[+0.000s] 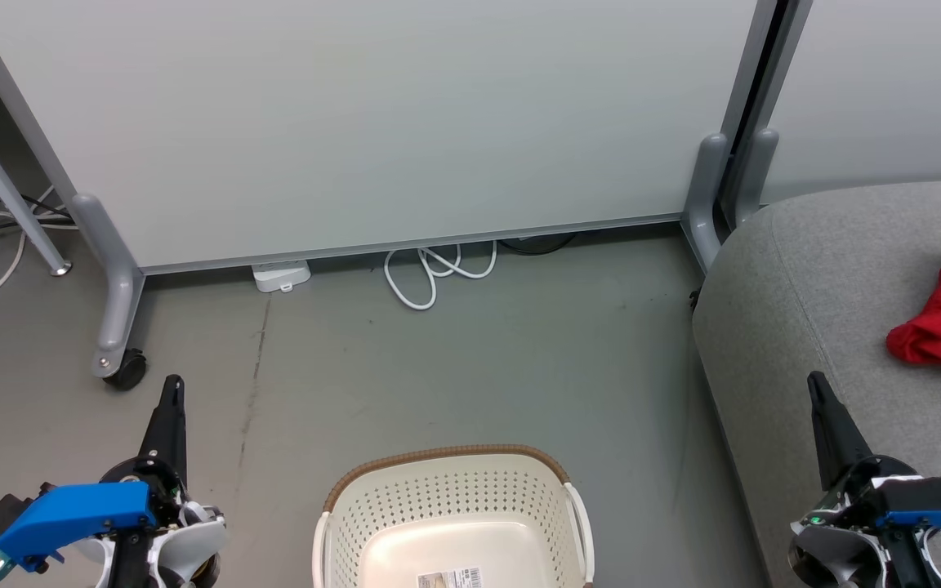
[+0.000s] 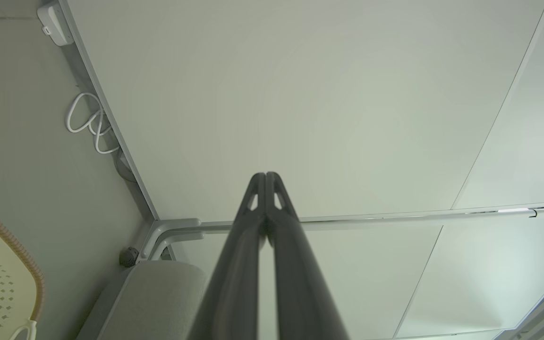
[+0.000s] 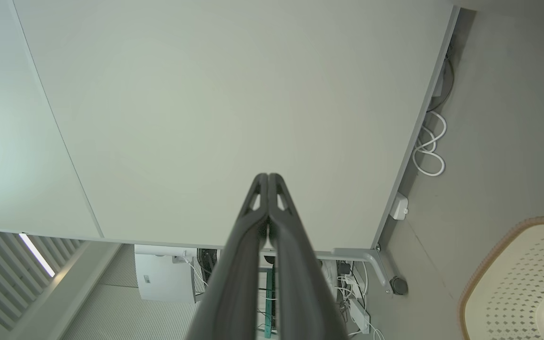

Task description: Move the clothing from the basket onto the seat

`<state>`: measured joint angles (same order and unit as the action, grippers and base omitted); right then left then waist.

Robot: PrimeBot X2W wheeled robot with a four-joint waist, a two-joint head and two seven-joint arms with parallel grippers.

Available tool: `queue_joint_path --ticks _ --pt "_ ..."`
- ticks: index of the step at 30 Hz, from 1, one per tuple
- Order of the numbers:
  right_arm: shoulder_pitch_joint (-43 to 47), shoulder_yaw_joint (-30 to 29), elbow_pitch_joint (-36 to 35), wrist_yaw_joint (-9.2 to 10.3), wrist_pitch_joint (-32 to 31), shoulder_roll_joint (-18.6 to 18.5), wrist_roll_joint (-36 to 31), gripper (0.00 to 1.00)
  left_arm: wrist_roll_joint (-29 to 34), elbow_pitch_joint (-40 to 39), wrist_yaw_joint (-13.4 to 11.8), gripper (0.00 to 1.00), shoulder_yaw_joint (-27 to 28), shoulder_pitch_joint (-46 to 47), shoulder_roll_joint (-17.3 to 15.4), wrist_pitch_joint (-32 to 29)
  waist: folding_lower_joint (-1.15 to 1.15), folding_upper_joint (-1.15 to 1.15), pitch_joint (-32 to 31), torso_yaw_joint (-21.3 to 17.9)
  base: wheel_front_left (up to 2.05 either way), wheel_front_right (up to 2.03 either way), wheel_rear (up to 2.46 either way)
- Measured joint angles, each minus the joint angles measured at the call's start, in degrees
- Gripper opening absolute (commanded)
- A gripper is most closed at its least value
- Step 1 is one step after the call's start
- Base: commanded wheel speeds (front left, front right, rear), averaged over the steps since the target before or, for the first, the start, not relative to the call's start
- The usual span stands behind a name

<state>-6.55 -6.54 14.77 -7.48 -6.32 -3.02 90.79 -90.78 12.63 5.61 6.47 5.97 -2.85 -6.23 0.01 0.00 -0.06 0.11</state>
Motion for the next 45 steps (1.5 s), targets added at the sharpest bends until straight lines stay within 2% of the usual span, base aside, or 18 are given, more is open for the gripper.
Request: queue_joint_path --ticks 4,45 --pt "-0.11 -0.09 -0.05 0.00 -0.24 0.04 1.32 0.00 -1.48 -0.07 0.05 0.00 0.14 0.03 0.00 -0.29 0.00 0.00 0.01 -0.12 0.00 0.00 0.00" --pt "-0.13 -0.11 -0.07 0.00 -0.25 0.07 1.46 0.00 -1.52 -0.08 0.05 0.00 0.15 0.09 0.00 -0.31 0.00 0.00 0.01 -0.12 0.00 0.00 0.00"
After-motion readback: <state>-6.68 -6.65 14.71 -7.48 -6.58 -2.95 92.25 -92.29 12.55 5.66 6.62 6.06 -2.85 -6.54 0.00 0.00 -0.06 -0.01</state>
